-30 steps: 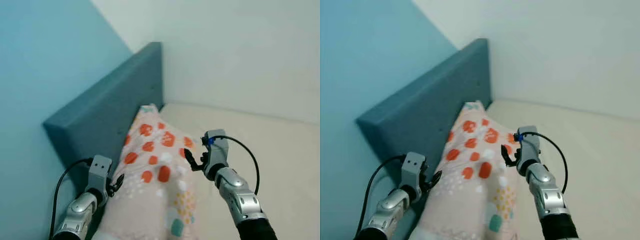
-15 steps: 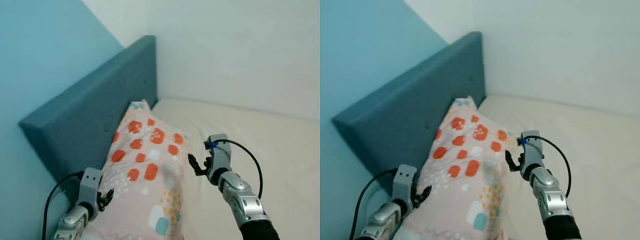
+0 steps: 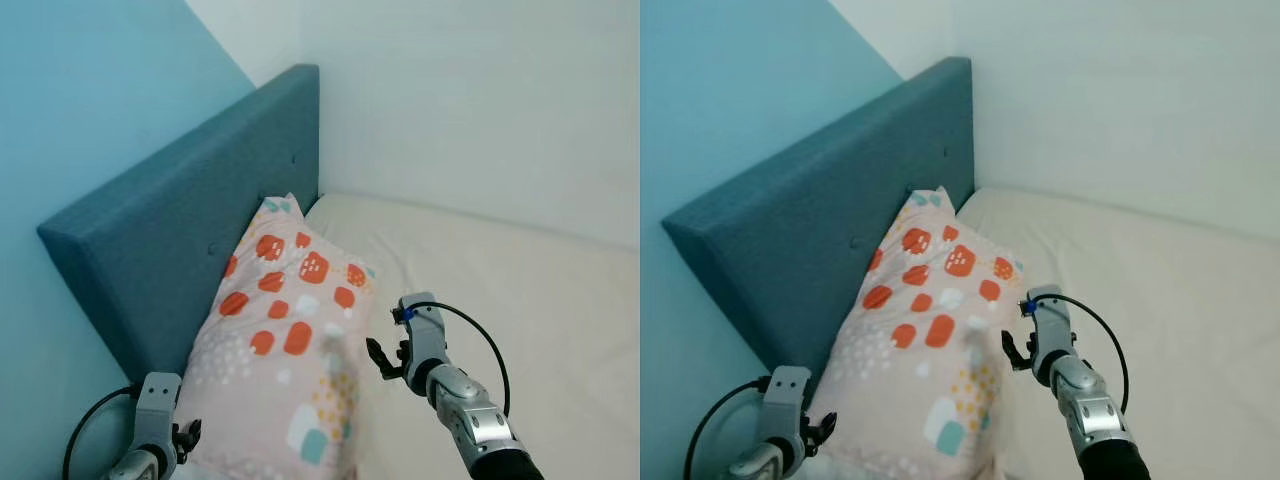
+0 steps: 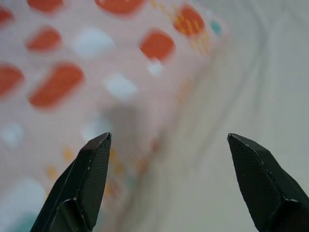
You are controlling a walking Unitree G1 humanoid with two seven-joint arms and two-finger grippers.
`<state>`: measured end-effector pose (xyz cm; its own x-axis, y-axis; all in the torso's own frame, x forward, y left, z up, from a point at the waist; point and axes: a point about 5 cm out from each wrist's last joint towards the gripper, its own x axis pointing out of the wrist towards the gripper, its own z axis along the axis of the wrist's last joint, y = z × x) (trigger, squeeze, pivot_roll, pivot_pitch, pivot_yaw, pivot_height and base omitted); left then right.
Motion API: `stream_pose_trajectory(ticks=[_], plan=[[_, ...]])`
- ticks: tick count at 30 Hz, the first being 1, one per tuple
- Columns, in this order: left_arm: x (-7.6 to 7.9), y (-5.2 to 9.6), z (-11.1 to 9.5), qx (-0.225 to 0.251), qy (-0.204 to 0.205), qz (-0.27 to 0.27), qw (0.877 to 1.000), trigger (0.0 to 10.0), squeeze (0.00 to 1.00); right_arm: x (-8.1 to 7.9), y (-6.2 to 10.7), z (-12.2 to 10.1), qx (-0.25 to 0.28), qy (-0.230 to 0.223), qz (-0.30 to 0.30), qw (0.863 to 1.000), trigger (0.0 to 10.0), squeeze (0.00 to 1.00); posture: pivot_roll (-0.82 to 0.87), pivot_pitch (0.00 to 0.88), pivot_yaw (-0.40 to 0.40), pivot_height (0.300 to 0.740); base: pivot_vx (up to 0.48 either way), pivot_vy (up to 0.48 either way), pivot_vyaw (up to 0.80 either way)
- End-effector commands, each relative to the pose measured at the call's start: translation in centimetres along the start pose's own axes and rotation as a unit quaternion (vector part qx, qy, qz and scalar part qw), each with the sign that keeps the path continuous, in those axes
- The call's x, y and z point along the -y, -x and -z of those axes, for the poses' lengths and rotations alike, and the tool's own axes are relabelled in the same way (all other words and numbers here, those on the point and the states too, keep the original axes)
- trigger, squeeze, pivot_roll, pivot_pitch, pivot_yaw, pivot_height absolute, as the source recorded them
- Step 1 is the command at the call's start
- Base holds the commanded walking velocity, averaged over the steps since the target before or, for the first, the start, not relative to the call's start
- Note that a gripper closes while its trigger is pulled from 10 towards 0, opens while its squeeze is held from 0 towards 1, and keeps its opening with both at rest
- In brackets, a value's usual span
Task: Clean up the room
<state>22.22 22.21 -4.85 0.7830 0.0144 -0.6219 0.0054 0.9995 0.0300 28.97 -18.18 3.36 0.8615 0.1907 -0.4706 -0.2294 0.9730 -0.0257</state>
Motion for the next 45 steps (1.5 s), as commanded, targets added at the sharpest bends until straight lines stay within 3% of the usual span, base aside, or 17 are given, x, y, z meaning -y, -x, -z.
stream_pose_trajectory(ticks=[1,12,19,30,34,36,39,45], plan=[[-0.5,0.2,0.6,-0.018,-0.007,-0.012,1.000,10.0,0.00,-0.7,-0.2,-0.7,0.014,0.011,-0.021,1.000,10.0,0.00,-0.03,0.000,0.000,0.740,0.000,0.000,0.80],[-0.3,0.8,2.6,-0.059,-0.025,-0.013,0.998,10.0,0.00,-1.1,-0.3,-0.5,0.010,0.016,-0.033,0.999,10.0,0.00,-0.04,0.000,0.000,0.740,0.000,0.000,0.80],[-0.1,1.0,3.5,-0.081,-0.030,-0.015,0.996,10.0,0.00,0.2,-0.1,-0.6,0.019,0.018,-0.004,1.000,10.0,0.00,-0.05,0.000,-0.001,0.740,0.000,0.000,0.34],[-0.1,1.1,3.7,-0.091,-0.037,-0.015,0.995,10.0,0.00,0.8,-0.2,-0.9,0.021,0.014,0.016,1.000,10.0,0.00,-0.05,0.000,-0.005,0.740,0.000,0.000,0.44],[-0.3,1.5,4.6,-0.111,-0.045,-0.014,0.993,10.0,0.00,3.4,-0.1,-0.6,0.009,-0.030,0.118,0.992,10.0,0.00,-0.05,0.000,-0.005,0.736,0.000,0.000,0.00],[-0.3,1.5,4.6,-0.111,-0.045,-0.014,0.993,10.0,0.00,3.4,-0.1,-0.6,0.009,-0.030,0.118,0.992,10.0,0.00,-0.05,0.000,-0.005,0.736,0.000,0.000,0.00],[-0.7,1.9,5.3,-0.125,-0.048,-0.017,0.991,10.0,0.00,5.6,0.6,-0.8,0.020,-0.079,0.186,0.979,10.0,0.00,-0.05,0.000,-0.005,0.721,0.000,0.000,0.00],[-1.0,1.7,4.9,-0.115,-0.034,-0.023,0.992,10.0,0.00,6.4,0.9,-0.8,0.032,-0.118,0.198,0.973,10.0,0.00,-0.05,0.000,-0.010,0.706,0.000,0.000,0.00]])
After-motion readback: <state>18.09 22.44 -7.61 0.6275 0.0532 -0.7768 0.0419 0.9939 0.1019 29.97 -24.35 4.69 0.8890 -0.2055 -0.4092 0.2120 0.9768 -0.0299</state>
